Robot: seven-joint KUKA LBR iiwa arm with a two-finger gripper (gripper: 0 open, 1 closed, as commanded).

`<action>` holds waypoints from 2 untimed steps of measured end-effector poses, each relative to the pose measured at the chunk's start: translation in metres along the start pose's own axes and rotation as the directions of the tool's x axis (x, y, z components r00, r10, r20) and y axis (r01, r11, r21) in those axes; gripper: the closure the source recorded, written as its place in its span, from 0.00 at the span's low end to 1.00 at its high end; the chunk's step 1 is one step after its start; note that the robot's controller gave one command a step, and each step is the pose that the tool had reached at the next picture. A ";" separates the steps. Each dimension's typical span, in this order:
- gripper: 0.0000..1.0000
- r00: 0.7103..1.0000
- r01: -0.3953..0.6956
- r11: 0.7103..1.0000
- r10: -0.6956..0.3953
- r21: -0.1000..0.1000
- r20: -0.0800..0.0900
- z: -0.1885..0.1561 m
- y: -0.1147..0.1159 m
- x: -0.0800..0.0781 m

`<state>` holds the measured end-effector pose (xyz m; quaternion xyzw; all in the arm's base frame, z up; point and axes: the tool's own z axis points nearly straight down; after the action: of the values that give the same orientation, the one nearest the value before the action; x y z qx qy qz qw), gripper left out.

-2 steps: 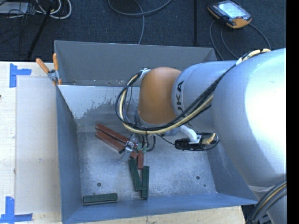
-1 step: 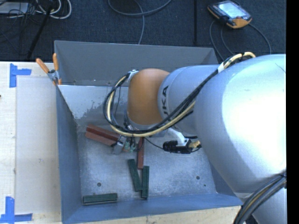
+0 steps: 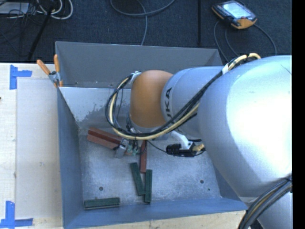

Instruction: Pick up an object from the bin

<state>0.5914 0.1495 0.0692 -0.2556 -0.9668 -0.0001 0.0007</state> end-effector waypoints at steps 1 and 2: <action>1.00 1.000 -0.001 1.000 0.001 0.002 -0.003 -0.004 -0.001 0.001; 1.00 1.000 -0.001 1.000 0.001 0.003 -0.005 -0.016 -0.001 0.001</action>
Offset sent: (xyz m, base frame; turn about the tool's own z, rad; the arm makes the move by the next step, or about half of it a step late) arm 0.0000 0.0000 0.0451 0.0000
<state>0.5898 0.1490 0.0850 -0.2561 -0.9666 0.0008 0.0032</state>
